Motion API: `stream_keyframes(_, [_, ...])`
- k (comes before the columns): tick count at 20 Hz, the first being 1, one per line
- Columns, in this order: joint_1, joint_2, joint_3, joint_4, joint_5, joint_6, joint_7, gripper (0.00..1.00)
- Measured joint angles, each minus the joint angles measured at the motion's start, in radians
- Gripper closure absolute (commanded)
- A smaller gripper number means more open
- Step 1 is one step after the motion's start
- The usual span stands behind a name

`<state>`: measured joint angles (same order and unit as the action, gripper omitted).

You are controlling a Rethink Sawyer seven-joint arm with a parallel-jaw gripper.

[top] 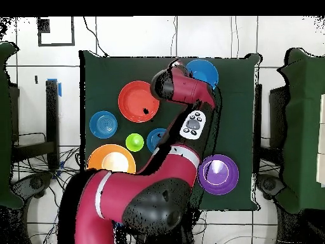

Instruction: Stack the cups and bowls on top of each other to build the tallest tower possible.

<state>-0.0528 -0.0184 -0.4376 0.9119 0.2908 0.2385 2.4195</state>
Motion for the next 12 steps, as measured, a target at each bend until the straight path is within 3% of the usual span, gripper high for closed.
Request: stream_keyframes(12, [-0.080, -0.110, 0.169, 0.130, -0.001, 0.000, 0.000, 0.00])
